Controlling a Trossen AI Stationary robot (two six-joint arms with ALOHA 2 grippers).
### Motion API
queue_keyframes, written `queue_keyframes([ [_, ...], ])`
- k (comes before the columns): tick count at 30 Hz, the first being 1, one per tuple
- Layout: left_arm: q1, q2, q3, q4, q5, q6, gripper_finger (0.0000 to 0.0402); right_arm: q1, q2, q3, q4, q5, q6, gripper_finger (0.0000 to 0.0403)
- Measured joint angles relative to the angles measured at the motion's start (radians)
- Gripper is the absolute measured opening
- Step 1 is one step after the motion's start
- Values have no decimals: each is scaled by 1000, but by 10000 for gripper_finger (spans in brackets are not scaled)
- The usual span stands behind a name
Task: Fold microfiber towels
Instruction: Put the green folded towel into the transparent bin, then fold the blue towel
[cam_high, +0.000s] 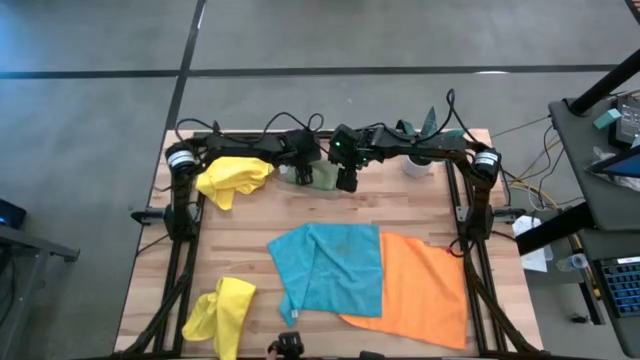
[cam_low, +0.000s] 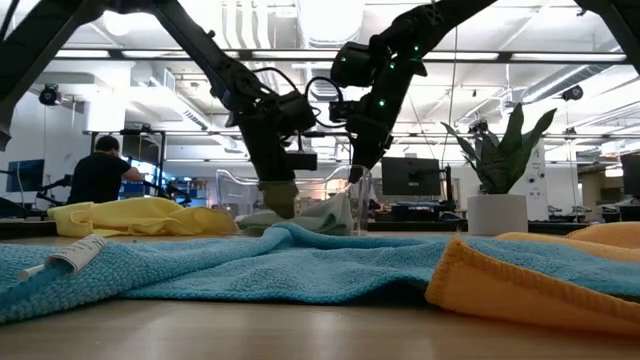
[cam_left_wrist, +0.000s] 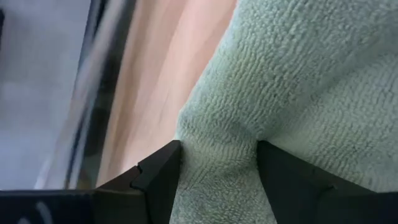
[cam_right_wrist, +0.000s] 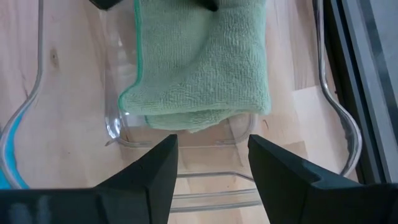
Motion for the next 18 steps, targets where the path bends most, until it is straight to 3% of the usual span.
queue_keyframes([
  [8, -18, -166, -11, -39, -4, -2, 196, 4, -6, 18, -60, 3, -12, 187],
  [13, -37, -310, -14, -98, 5, -13, 196, 31, -83, 25, -113, 9, -5, 187],
  [18, -76, -492, -41, -112, 103, -64, 196, 80, -199, 18, -124, 26, 4, 176],
])
